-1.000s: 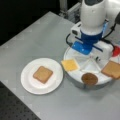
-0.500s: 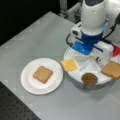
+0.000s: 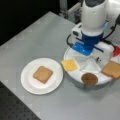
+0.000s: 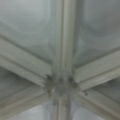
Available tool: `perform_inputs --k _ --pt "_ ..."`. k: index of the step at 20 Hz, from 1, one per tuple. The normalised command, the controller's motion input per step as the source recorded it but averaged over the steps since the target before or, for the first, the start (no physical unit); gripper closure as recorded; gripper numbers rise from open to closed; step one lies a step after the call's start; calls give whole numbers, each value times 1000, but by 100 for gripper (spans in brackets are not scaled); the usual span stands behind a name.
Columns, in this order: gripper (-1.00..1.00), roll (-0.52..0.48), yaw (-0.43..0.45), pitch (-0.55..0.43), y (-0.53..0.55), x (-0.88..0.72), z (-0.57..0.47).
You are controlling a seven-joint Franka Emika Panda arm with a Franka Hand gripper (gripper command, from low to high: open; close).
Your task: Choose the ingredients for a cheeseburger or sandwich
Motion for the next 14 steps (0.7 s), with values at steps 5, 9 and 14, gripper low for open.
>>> perform_inputs --k 5,9,14 --pt "-100 35 58 -85 52 -114 -164" --pt "-100 24 79 -118 31 -146 -162" --pt "-100 25 106 -133 3 -164 -99"
